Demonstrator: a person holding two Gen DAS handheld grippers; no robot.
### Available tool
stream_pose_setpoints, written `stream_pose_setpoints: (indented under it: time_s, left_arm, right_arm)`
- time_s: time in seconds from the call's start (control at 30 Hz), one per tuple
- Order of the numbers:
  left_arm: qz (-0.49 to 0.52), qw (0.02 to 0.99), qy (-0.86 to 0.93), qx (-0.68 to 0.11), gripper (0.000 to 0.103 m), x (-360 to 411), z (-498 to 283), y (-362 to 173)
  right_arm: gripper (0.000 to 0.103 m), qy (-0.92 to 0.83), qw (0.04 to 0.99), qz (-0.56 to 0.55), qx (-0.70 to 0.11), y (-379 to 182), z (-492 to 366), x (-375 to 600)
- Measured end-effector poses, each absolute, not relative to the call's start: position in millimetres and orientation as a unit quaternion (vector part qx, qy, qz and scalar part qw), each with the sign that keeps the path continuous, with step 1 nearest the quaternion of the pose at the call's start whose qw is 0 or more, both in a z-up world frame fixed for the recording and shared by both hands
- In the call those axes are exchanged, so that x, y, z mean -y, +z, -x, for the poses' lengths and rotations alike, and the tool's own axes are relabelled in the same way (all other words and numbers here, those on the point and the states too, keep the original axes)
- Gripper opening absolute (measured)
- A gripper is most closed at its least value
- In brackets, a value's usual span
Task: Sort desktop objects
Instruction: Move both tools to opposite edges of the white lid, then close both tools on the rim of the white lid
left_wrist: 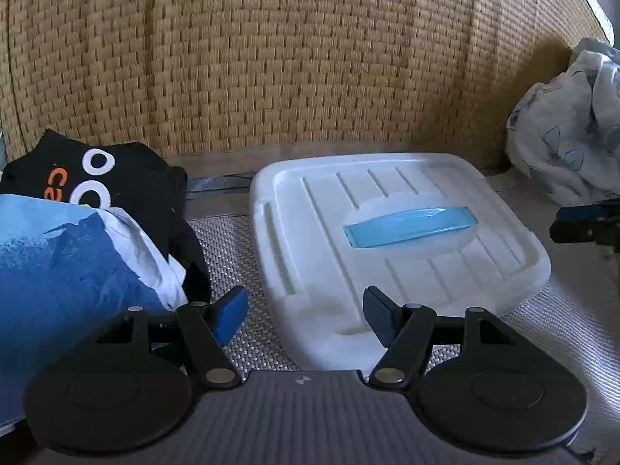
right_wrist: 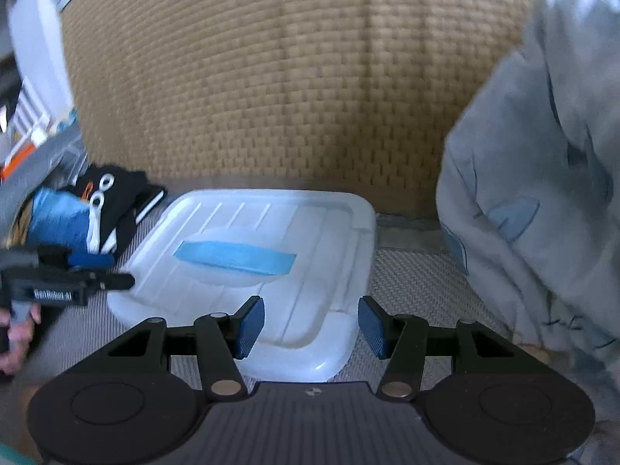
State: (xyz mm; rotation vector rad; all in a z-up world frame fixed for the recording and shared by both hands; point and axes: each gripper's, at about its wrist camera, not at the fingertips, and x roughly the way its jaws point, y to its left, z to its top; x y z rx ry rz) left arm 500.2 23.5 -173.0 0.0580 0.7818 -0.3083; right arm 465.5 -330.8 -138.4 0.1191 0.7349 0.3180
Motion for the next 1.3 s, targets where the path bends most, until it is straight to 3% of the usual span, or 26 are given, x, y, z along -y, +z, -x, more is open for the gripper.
stream_pose_setpoints:
  time_s: [0.5, 0.87, 1.3]
  left_arm:
    - [0.023, 0.912, -0.131, -0.388, 0.070, -37.2, -518.5, -184.2]
    - [0.040, 0.910, -0.138, -0.389, 0.071, -38.7, -524.3, -185.9]
    - [0.057, 0.909, -0.155, -0.383, 0.070, -31.9, -521.6, -190.9]
  right_arm:
    - [0.058, 0.163, 0.910, -0.138, -0.355, -160.7, -487.5, 350.8]
    - [0.058, 0.162, 0.905, -0.138, -0.369, -177.2, -496.9, 347.7]
    - [0.069, 0.170, 0.903, -0.151, -0.365, -181.3, -495.5, 345.3]
